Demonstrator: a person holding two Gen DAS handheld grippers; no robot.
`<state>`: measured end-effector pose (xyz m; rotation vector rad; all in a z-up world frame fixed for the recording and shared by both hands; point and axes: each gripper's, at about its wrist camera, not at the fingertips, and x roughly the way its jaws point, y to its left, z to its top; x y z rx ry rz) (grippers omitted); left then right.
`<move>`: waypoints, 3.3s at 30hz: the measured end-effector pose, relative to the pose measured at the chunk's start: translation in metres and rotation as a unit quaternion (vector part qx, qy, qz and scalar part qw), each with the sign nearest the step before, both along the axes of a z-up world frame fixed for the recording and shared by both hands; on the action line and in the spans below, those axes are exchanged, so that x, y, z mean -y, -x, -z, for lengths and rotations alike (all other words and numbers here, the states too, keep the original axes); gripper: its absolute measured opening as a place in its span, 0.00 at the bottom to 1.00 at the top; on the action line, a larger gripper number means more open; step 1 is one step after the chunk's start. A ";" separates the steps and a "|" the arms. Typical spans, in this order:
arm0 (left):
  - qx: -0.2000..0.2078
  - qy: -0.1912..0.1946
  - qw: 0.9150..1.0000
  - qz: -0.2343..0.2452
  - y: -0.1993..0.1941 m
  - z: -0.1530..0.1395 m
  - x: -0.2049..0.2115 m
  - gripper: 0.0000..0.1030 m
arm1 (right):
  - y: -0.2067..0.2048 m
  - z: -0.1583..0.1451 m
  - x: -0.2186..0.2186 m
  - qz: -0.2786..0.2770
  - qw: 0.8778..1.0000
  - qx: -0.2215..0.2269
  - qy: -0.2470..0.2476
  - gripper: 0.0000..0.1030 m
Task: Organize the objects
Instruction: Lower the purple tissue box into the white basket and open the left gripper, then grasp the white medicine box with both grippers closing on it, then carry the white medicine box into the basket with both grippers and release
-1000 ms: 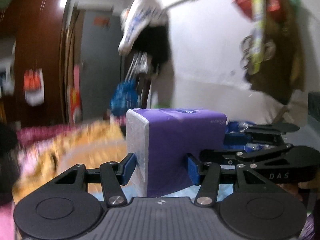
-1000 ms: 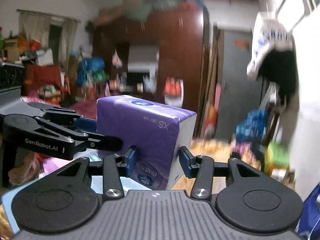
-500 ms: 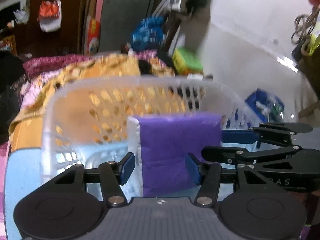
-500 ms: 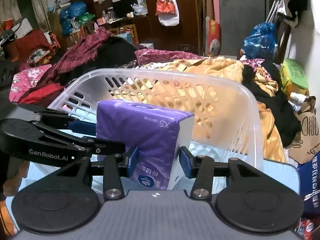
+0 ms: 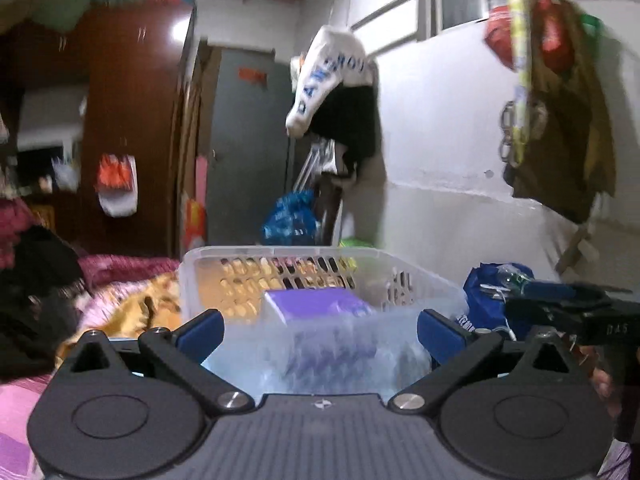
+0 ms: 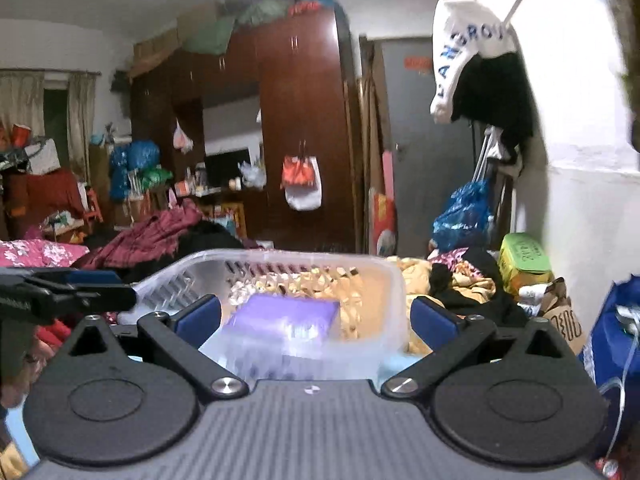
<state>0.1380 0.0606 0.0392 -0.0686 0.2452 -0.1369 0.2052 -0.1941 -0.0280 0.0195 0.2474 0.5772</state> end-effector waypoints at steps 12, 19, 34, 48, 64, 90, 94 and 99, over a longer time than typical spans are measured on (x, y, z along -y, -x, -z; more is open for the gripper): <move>0.004 0.031 0.999 0.031 0.067 0.076 0.003 1.00 | 0.056 0.069 0.039 0.001 0.997 -0.004 -0.076 1.00; 0.006 0.021 0.999 0.042 0.072 0.084 0.009 1.00 | 0.075 0.074 0.017 -0.023 0.999 0.019 -0.030 1.00; 0.004 0.034 0.999 0.042 0.069 0.095 0.000 1.00 | 0.071 0.088 0.023 -0.014 0.999 0.003 -0.042 1.00; 0.000 0.036 0.997 0.071 0.057 0.096 0.003 0.96 | 0.066 0.080 -0.010 -0.074 0.997 0.011 -0.017 0.81; -0.007 -0.018 0.997 0.071 0.046 0.103 0.020 0.50 | 0.058 0.087 -0.029 -0.111 0.993 -0.007 0.044 0.38; 0.098 -0.056 0.992 0.057 0.040 -0.011 0.033 0.45 | 0.069 -0.018 -0.037 -0.064 0.989 0.122 0.053 0.37; 0.099 -0.062 0.992 0.054 0.006 -0.040 0.027 0.45 | 0.037 -0.047 -0.044 -0.062 0.990 0.118 0.044 0.37; 0.043 -0.049 0.997 0.049 -0.052 -0.047 0.013 0.46 | -0.018 -0.052 -0.059 -0.061 0.995 0.066 0.049 0.37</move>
